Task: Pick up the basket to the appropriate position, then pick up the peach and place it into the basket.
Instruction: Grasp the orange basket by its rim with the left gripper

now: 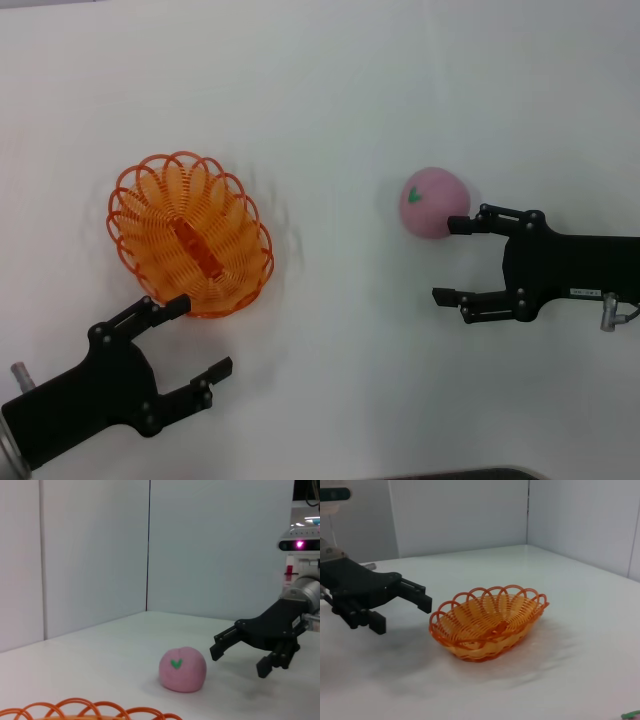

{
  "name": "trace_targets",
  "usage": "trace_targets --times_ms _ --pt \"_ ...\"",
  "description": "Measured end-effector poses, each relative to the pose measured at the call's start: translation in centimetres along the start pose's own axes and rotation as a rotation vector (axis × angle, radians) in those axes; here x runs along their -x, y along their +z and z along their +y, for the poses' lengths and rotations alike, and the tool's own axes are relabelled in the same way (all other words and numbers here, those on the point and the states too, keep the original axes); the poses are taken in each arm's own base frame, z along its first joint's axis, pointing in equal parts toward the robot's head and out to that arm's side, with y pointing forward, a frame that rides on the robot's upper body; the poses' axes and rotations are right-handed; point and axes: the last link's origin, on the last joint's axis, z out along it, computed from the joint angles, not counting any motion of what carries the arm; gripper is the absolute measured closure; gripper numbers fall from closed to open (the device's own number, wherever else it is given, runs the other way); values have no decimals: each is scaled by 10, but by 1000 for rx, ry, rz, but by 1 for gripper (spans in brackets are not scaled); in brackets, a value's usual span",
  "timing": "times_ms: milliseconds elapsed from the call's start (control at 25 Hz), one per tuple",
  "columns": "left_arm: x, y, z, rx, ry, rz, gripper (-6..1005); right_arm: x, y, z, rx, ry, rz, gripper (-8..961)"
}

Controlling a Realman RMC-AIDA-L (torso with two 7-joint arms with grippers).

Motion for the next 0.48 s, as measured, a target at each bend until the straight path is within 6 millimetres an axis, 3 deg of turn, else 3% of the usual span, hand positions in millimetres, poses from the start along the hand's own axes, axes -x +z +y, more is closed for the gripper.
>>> trace_targets --times_ms 480 --pt "6 0 2 9 -6 -42 190 0 0 -1 -14 8 -10 25"
